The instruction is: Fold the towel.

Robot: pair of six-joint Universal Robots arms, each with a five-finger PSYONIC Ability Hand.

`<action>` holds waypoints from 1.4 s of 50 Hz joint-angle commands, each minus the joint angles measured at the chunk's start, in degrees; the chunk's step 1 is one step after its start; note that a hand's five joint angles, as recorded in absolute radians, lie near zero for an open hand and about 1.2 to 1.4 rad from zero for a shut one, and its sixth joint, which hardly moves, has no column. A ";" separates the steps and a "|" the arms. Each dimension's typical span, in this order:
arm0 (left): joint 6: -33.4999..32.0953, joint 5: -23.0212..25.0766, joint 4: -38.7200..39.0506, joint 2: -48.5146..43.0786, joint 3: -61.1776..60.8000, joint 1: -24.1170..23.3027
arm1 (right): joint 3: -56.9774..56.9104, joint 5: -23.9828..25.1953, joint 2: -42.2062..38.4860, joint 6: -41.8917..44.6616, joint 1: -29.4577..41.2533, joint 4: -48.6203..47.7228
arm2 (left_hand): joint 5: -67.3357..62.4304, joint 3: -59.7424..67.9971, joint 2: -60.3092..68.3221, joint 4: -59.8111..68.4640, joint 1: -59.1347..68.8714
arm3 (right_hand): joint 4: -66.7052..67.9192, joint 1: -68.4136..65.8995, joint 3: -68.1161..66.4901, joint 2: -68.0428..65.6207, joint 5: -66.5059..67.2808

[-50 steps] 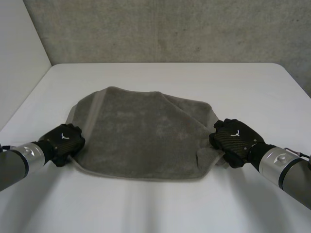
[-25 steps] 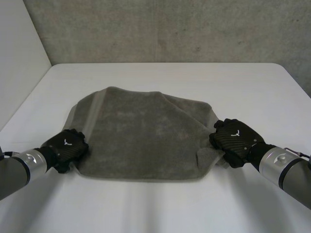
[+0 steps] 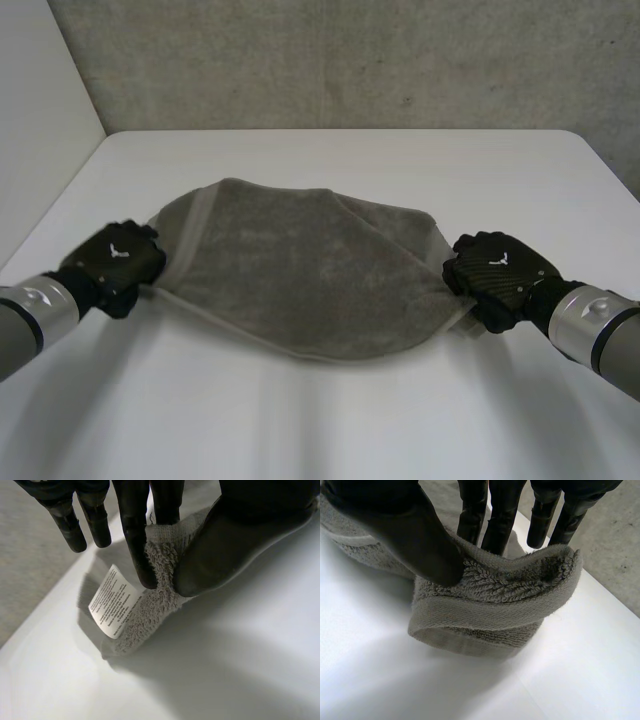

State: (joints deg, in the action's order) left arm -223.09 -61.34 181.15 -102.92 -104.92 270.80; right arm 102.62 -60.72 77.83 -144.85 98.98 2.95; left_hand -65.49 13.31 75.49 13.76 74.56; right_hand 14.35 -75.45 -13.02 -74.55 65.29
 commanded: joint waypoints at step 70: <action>27.70 -22.06 1.41 -20.28 41.84 -9.24 | -47.95 -17.32 -21.05 4.67 6.40 6.28 | -4.51 -3.31 4.51 -3.76 5.44 | -4.35 -4.55 3.02 -5.45 4.71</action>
State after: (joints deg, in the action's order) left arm -195.42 -79.18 185.42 -114.30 -79.99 264.41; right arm 65.05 -73.84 60.74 -140.46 102.39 17.21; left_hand -65.49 13.31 76.60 13.76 74.57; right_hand 14.35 -76.68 -13.02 -75.87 67.06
